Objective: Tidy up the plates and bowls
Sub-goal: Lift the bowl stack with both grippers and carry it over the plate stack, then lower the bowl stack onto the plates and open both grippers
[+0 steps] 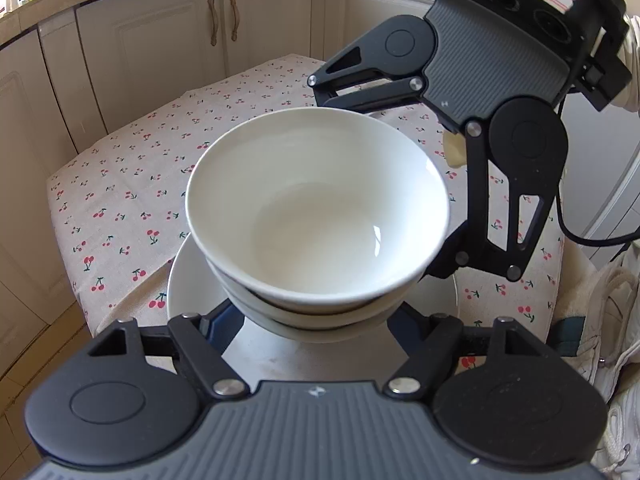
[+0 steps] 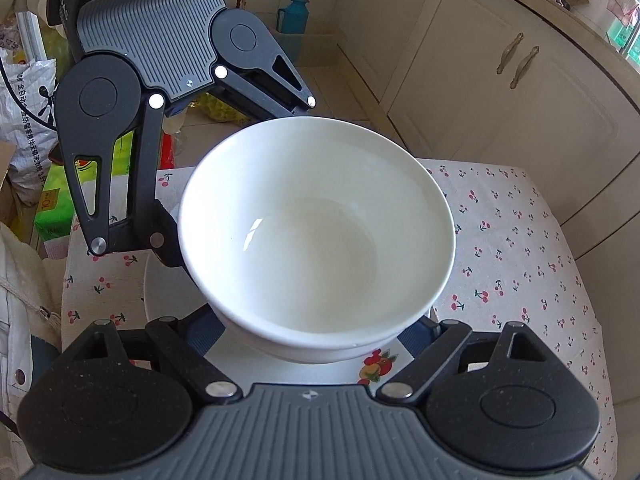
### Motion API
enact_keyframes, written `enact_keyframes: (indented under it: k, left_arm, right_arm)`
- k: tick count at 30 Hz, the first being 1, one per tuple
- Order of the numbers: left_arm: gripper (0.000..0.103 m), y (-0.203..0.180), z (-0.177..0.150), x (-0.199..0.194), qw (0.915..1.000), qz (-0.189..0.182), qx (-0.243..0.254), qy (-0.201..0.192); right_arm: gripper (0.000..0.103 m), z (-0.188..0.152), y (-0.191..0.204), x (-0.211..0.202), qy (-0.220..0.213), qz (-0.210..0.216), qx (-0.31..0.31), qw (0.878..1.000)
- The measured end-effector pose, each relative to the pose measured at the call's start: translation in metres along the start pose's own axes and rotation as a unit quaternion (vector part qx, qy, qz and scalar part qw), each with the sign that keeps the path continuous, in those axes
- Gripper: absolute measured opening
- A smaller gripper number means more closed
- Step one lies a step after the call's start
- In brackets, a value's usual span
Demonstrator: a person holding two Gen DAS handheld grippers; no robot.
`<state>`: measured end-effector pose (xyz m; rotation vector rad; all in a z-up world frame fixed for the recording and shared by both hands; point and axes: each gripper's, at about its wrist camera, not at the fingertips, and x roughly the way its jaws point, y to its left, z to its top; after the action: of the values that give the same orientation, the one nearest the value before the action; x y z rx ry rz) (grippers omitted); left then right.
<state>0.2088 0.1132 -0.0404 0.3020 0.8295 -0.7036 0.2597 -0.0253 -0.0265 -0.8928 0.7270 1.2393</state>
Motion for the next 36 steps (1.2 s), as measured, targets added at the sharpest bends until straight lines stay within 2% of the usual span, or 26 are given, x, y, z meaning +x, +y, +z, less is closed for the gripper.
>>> enact_keyframes:
  k: [15,19,21,23,25,30,33,36]
  left_arm:
    - [0.078,-0.002,-0.002,-0.001,0.9999,0.008,0.0,-0.015]
    - [0.09,-0.003,-0.002,-0.005,0.9996,0.011,-0.006,-0.027]
    - [0.097,-0.008,-0.002,-0.009,0.9992,0.023,-0.004,-0.032]
    - [0.097,-0.013,-0.004,-0.013,0.9986,0.04,-0.002,-0.036]
    - [0.098,-0.018,-0.006,-0.017,0.9978,0.055,-0.003,-0.035]
    - [0.1,-0.036,-0.013,-0.036,0.9931,0.104,-0.011,-0.053]
    - [0.102,-0.054,-0.015,-0.048,0.986,0.148,-0.005,-0.077]
    - [0.102,-0.076,-0.016,-0.056,0.9768,0.189,-0.004,-0.1]
  right_arm:
    - [0.093,-0.003,-0.008,0.004,0.003,0.004,0.03,1.0]
    - [0.094,-0.002,-0.004,0.004,0.003,-0.01,0.027,1.0]
    - [0.101,-0.003,-0.003,0.002,-0.003,-0.015,0.03,0.999]
    - [0.103,-0.002,-0.001,-0.002,-0.01,-0.021,0.038,0.999]
    - [0.103,-0.002,0.0,-0.008,-0.014,-0.021,0.049,0.998]
    - [0.103,-0.007,0.013,-0.026,-0.019,-0.054,0.061,0.997]
    - [0.103,-0.01,0.027,-0.042,-0.025,-0.093,0.078,0.992]
    - [0.103,-0.013,0.036,-0.058,-0.028,-0.131,0.123,0.983]
